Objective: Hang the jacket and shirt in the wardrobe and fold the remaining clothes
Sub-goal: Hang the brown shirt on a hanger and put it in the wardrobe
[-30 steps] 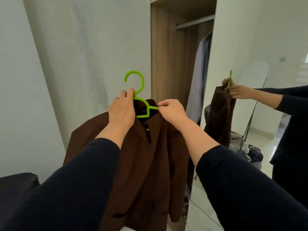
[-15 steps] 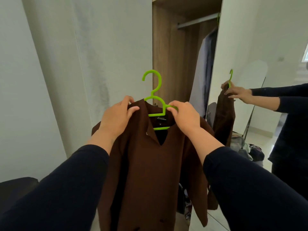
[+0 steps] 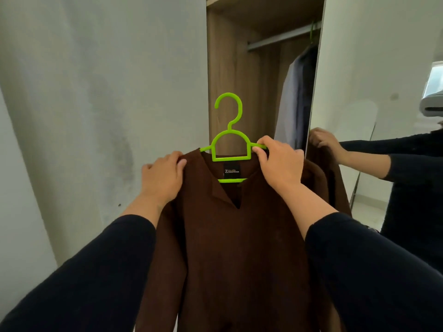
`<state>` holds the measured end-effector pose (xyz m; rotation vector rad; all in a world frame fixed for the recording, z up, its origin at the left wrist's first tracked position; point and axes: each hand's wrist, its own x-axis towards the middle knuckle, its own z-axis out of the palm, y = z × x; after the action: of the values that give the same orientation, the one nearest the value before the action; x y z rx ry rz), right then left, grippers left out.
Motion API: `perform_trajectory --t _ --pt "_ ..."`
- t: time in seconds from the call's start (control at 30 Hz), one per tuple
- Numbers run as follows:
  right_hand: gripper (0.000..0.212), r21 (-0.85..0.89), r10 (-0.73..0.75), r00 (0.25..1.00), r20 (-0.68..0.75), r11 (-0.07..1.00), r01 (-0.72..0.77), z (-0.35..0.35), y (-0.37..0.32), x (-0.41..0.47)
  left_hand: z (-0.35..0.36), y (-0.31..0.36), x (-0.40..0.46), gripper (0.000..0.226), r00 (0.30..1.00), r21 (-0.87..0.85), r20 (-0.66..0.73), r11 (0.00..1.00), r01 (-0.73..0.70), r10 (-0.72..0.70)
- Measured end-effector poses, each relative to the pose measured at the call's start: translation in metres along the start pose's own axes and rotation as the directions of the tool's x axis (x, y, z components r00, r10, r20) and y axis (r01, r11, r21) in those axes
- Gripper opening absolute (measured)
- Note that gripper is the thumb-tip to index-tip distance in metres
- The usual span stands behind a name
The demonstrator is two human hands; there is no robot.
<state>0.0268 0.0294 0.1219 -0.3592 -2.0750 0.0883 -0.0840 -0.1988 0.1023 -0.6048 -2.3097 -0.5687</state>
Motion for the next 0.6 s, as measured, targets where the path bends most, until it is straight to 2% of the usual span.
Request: perform_trajectory --t 0.07,0.2,0.33,0.47,0.6 --pt "0.025 -0.022 -0.033 0.999 -0.003 0.999 0.033 0.011 0.001 0.018 0.017 0.018 0.020 0.038 1.000 -0.044 0.020 0.999 -0.020 0.021" --pt "0.028 -0.059 -0.071 0.997 0.027 0.996 0.072 0.027 0.009 0.046 0.048 0.039 0.062 0.031 0.997 -0.065 -0.056 0.997 0.044 -0.048" --pt "0.035 -0.071 -0.018 0.991 0.132 0.997 0.028 0.042 0.017 0.072 0.078 0.043 0.109 0.025 0.996 -0.144 -0.060 0.988 0.060 -0.069" --pt "0.041 -0.134 -0.029 0.977 0.209 0.989 0.058 0.058 0.029 0.095 0.112 0.031 0.171 0.025 0.999 -0.269 -0.023 0.962 0.036 -0.044" --pt "0.033 -0.078 0.100 0.965 0.244 0.993 -0.084 0.082 0.047 0.122 0.141 0.040 0.232 0.026 0.998 -0.390 0.039 0.920 -0.030 0.050"
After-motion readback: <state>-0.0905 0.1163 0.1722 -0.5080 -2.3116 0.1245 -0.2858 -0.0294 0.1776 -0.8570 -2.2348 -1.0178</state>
